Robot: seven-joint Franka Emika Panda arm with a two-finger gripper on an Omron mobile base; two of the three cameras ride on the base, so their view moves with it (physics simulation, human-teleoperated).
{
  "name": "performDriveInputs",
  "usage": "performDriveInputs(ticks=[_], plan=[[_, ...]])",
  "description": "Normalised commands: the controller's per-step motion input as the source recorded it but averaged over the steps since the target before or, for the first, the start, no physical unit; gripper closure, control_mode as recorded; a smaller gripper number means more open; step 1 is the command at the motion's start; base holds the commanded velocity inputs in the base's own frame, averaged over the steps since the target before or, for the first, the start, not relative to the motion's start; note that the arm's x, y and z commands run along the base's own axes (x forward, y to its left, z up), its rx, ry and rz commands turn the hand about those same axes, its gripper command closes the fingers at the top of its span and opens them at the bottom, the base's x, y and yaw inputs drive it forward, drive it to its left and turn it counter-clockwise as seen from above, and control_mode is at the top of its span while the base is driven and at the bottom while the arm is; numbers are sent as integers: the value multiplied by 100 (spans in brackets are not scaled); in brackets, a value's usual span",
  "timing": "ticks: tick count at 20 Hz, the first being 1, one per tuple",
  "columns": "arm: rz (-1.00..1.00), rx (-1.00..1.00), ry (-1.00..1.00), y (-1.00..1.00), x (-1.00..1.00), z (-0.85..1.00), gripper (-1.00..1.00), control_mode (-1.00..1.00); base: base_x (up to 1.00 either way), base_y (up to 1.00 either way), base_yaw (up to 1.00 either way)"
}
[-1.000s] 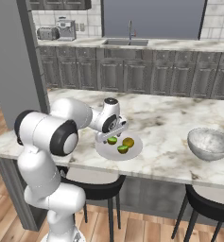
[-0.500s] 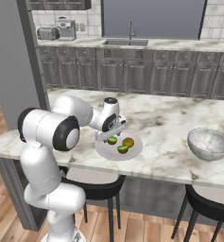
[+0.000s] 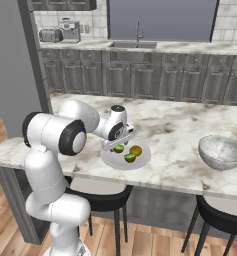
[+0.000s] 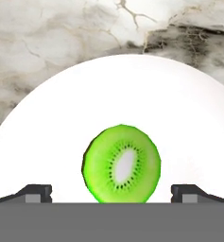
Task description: Take the fruits from the plate on the dining counter and place two fruits in each bowl.
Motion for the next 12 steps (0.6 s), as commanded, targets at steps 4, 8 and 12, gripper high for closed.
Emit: performDriveInputs(ticks=[4,8,12], plan=[[0,0,0,0,0,-9,-100,-100,0,0,0],[0,0,0,0,0,-7,-100,-100,0,0,0],[0,0,0,-2,2,-3,-100,-100,0,0,0]])
